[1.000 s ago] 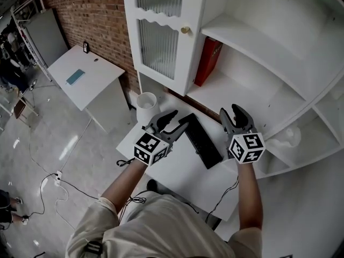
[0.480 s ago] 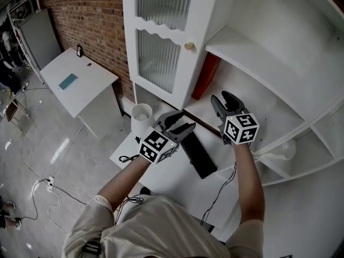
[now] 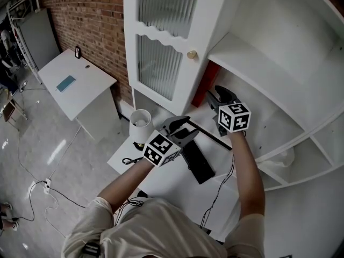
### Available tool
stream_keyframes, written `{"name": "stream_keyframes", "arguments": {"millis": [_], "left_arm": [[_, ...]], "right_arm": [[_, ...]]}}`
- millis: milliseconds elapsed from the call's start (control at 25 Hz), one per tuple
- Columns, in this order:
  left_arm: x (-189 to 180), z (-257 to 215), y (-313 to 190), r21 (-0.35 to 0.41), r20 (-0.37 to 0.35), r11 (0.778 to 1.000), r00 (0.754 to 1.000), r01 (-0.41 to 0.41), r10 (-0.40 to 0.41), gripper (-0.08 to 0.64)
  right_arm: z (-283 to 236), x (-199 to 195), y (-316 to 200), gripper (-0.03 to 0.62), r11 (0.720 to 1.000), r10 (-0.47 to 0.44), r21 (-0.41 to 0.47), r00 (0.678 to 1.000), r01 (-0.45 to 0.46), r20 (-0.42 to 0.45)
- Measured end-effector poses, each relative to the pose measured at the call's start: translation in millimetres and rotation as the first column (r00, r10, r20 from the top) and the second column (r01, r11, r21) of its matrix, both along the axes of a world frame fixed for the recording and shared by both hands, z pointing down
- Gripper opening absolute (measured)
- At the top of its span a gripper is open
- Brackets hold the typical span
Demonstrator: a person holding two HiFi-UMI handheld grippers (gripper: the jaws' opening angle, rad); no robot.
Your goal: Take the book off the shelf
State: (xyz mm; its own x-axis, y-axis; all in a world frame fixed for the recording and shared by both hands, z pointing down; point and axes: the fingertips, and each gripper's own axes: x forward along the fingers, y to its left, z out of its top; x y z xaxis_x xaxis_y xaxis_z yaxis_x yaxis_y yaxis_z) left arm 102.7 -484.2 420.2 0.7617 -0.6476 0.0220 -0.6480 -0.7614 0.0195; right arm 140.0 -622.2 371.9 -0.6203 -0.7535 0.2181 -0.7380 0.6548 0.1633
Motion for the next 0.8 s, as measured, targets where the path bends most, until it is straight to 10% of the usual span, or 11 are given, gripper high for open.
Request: {"name": "stream_keyframes", "arguments": {"millis": [800], "left_arm": [[21.8,16.4,-35.0,-0.001,0.037,0.998,0.998,0.059,-0.059,0.199]], "right_arm": [[-2.4,-2.2,-13.6,0.183,0.997,-0.067,-0.045,0.998,0.068,0.019]]}}
